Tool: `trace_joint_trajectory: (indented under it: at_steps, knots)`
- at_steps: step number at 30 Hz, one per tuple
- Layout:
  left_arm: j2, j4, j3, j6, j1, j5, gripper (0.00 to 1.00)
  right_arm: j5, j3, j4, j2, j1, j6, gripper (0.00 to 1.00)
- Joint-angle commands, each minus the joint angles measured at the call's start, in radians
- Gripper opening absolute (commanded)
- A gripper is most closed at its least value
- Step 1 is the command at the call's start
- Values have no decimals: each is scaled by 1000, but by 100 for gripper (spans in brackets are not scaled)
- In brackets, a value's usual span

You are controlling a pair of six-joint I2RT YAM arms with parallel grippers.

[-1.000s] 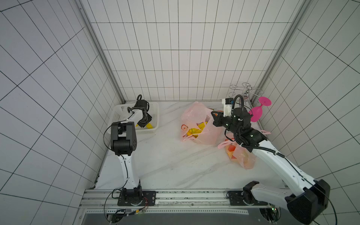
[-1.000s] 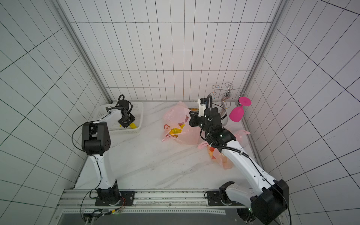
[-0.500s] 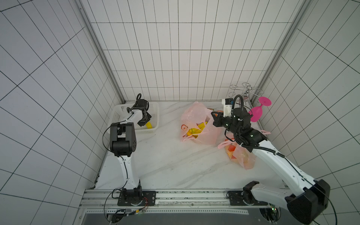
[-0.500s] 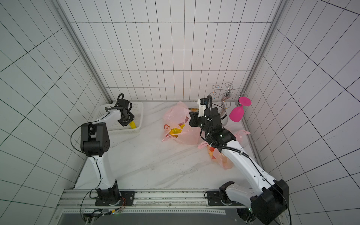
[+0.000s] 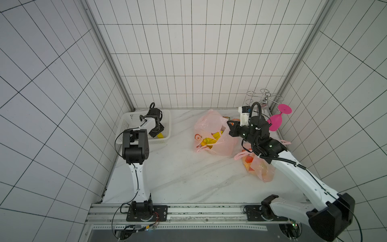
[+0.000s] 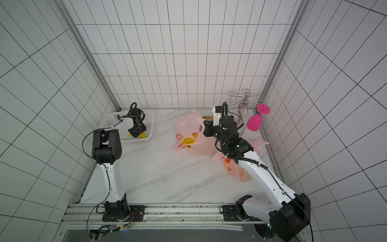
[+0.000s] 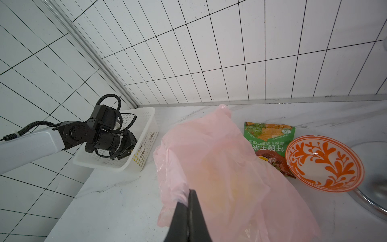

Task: Place the banana into a plastic bag & tie a knot
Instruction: Pick up the banana from the basket.

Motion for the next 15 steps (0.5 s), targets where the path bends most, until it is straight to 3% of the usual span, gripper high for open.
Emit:
trace_joint_trajectory:
  at_steps: [1, 10, 15]
  knots:
    - [-2, -6, 19, 3, -10, -32, 29, 0, -22, 3, -12, -10, 4, 0]
    - [-189, 37, -13, -15, -23, -64, 26, 3, -11, -4, -12, -10, -2, 0]
    - [-353, 39, -19, -2, -55, -167, 26, -3, 1, -8, -8, -10, -8, 0]
